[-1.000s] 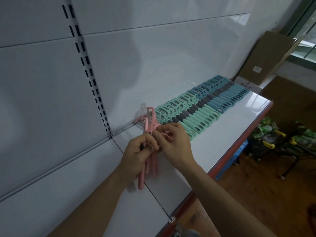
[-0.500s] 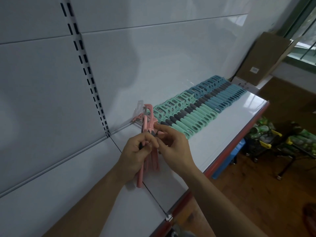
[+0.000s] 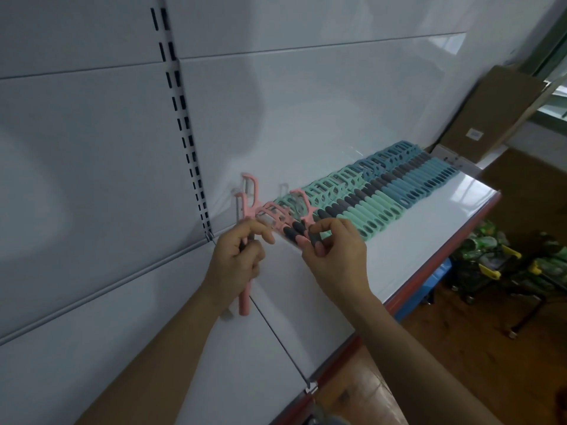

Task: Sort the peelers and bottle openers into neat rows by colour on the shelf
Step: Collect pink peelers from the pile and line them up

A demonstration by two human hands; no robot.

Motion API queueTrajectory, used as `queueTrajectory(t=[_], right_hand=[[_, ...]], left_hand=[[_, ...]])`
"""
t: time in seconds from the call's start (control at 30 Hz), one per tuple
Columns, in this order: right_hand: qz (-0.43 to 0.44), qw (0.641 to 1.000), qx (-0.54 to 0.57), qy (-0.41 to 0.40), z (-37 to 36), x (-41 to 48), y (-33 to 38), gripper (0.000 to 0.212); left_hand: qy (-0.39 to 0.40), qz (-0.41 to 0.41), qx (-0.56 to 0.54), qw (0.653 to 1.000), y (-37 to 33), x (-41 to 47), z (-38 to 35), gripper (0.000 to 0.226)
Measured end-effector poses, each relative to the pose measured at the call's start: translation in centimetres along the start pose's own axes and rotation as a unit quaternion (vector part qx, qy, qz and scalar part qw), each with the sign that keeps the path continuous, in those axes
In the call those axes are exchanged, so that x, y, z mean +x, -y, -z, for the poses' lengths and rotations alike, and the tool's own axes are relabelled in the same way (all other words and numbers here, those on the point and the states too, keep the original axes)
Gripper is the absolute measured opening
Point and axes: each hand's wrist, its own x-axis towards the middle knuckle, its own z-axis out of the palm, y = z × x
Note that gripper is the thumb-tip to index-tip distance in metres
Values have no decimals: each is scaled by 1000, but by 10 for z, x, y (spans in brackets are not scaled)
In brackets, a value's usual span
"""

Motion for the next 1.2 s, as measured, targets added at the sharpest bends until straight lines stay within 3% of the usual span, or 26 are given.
queueTrajectory(t=[0.33, 0.5, 0.8, 1.0, 1.1, 1.2], right_hand=[[217, 967, -121, 50, -20, 10, -7, 27], [236, 958, -146, 69, -29, 18, -17, 18], [263, 947, -162, 83, -37, 19, -21, 16], [233, 964, -123, 34, -31, 8, -11, 17], [98, 993, 62, 15, -20, 1, 13, 10], [-33, 963, 247, 106, -23, -4, 30, 21]], left_hand=[[103, -73, 139, 982, 1, 0, 14, 35], [43, -67, 144, 986, 10, 2, 13, 17], [-26, -42, 95, 994, 14, 5, 9, 24], [-14, -9, 66, 998, 3, 0, 4, 32], [-6, 13, 26, 1000, 3, -1, 1, 25], [26, 38, -81, 996, 4, -3, -4, 17]])
